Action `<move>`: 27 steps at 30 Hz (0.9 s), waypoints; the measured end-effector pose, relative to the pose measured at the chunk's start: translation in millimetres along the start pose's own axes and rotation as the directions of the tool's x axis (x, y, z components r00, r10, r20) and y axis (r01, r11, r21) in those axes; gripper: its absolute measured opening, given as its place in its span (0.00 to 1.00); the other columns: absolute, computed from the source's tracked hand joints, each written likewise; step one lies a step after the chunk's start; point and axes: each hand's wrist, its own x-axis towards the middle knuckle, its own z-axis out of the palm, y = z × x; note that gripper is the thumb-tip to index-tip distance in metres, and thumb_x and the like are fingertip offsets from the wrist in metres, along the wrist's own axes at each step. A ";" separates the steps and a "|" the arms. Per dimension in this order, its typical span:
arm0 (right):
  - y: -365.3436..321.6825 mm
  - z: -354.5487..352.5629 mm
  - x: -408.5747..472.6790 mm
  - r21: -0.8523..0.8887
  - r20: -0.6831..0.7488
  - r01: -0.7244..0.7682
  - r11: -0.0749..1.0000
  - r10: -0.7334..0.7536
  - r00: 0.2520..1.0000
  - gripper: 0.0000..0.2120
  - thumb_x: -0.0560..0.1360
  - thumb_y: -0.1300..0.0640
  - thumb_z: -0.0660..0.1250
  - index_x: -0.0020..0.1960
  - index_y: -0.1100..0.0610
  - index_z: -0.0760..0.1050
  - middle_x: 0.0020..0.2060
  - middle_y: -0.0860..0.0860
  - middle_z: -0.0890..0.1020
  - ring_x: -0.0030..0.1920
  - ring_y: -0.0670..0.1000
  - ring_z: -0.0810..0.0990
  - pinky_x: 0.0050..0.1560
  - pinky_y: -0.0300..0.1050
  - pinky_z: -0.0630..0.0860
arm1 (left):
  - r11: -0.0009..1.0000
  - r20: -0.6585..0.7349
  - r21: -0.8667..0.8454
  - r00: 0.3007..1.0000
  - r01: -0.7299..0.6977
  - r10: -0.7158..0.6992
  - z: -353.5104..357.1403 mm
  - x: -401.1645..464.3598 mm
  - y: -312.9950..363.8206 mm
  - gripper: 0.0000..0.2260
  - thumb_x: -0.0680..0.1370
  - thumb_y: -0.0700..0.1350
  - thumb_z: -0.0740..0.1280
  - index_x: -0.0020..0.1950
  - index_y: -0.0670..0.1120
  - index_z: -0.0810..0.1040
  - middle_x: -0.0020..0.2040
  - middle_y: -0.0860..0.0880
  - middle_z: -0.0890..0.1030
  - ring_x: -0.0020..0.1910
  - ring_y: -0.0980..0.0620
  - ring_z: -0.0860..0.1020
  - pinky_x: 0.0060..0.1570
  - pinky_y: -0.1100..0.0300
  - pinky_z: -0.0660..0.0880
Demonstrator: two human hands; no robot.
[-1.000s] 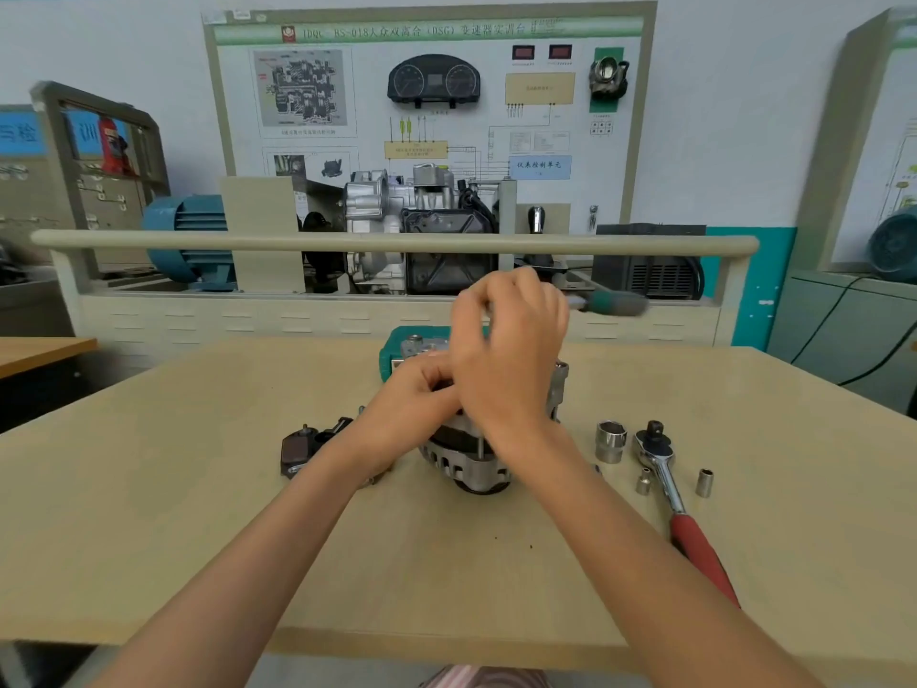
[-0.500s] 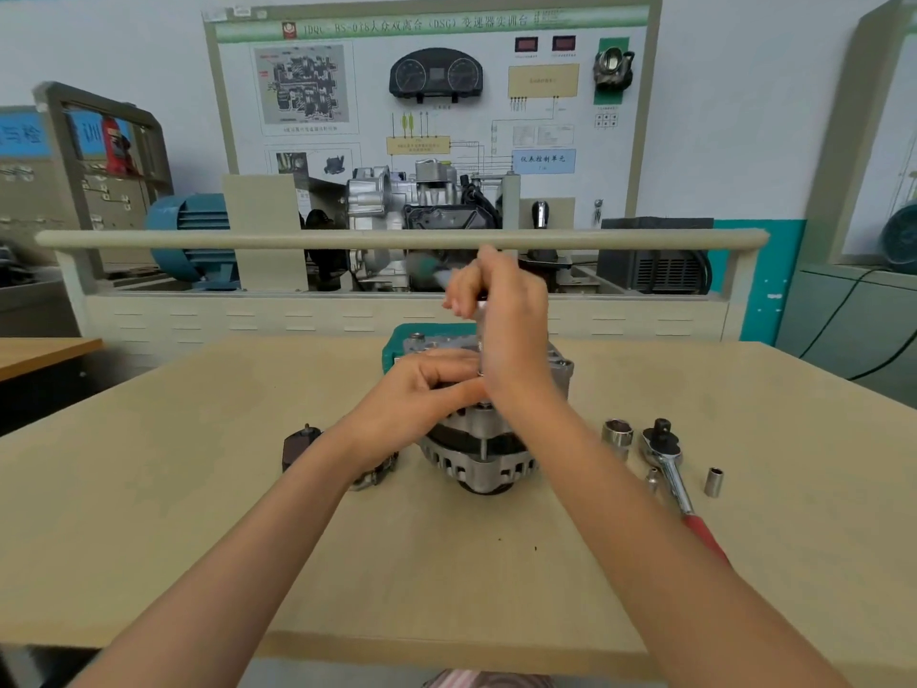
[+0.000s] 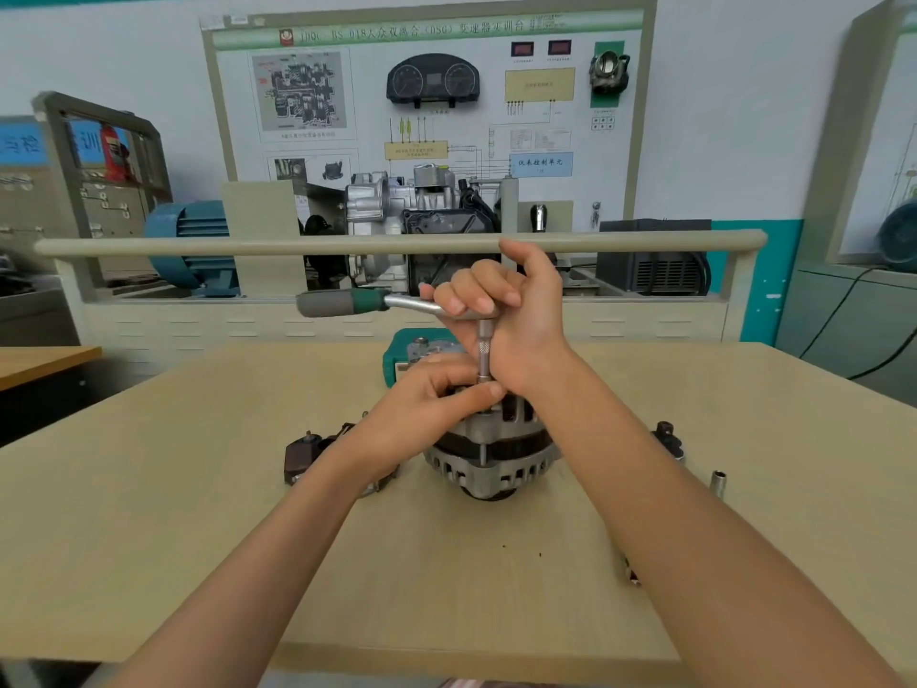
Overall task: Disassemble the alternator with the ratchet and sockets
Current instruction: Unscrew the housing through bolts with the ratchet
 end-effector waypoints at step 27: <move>43.0 -0.4 -24.9 -0.963 0.267 0.148 -0.225 -0.729 0.630 0.06 0.70 0.58 0.60 0.36 0.58 0.71 0.34 0.50 0.70 0.39 0.48 0.67 0.54 0.46 0.66 | 0.999 -0.097 -0.016 0.994 -0.047 0.045 0.5 -0.7 -6.0 0.20 0.75 0.28 0.62 0.40 0.54 0.76 0.32 0.57 0.78 0.32 0.65 0.74 0.34 0.67 0.73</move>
